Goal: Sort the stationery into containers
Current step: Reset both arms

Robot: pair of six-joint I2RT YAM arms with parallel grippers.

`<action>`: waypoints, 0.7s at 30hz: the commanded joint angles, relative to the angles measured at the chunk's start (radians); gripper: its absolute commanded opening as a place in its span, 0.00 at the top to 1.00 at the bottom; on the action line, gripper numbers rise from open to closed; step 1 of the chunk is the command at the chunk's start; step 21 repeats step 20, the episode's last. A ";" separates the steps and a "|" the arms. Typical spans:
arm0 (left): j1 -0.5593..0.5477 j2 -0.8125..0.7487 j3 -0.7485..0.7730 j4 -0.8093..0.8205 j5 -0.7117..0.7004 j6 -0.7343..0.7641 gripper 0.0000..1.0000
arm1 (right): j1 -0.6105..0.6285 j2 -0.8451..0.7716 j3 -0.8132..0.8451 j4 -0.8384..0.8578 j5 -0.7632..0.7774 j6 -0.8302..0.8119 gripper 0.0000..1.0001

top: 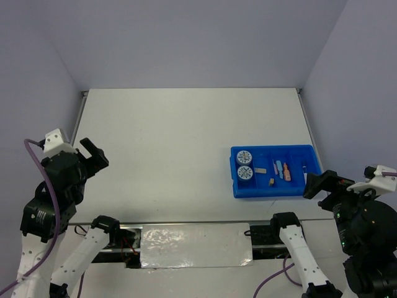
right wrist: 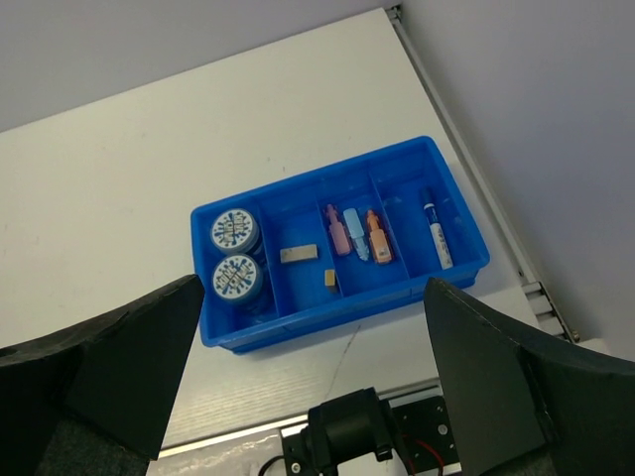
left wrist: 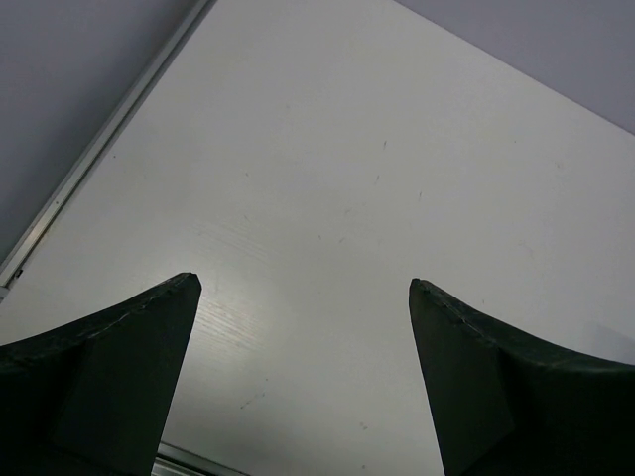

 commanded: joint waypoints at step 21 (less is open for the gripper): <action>-0.003 0.007 0.010 0.020 -0.068 -0.009 0.01 | 0.013 0.004 -0.029 0.008 -0.002 0.021 0.00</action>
